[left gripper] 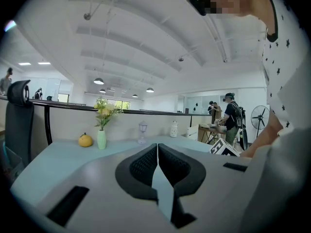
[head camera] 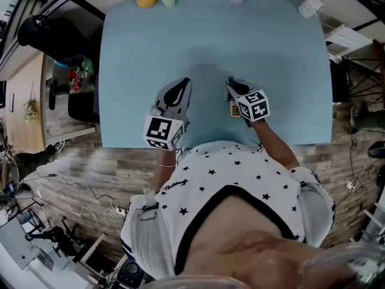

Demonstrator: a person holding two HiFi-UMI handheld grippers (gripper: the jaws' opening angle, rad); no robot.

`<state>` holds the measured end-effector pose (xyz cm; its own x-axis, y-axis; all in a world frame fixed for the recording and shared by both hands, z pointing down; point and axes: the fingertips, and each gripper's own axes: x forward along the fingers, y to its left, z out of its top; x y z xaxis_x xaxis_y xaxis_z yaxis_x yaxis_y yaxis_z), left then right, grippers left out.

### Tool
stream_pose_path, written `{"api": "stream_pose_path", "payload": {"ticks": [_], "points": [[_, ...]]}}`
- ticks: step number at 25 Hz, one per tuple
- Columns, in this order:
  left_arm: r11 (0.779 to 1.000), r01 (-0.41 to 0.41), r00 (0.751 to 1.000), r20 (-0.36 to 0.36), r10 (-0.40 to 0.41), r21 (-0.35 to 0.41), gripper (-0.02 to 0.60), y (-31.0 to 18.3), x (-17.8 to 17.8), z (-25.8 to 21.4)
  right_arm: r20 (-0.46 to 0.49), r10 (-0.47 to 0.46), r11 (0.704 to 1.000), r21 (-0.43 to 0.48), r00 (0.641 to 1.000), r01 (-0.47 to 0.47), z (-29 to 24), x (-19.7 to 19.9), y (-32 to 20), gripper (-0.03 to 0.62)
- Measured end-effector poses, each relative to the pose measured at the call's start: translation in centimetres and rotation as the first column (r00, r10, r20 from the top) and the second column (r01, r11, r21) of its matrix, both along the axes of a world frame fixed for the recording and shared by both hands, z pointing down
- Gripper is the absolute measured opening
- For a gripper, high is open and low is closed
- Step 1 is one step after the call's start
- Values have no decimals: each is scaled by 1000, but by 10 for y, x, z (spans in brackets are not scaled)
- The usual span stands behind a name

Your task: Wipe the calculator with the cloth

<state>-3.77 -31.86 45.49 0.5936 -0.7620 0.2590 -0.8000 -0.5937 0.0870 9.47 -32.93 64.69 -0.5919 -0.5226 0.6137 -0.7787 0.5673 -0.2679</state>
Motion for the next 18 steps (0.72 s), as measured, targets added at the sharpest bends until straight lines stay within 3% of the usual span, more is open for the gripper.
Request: {"api": "stream_pose_path", "payload": {"ticks": [18], "points": [[999,-36,999,8,36,7,31,6,18,-3,9,137,991,-6,991,-137,2,49,-5,51]]}}
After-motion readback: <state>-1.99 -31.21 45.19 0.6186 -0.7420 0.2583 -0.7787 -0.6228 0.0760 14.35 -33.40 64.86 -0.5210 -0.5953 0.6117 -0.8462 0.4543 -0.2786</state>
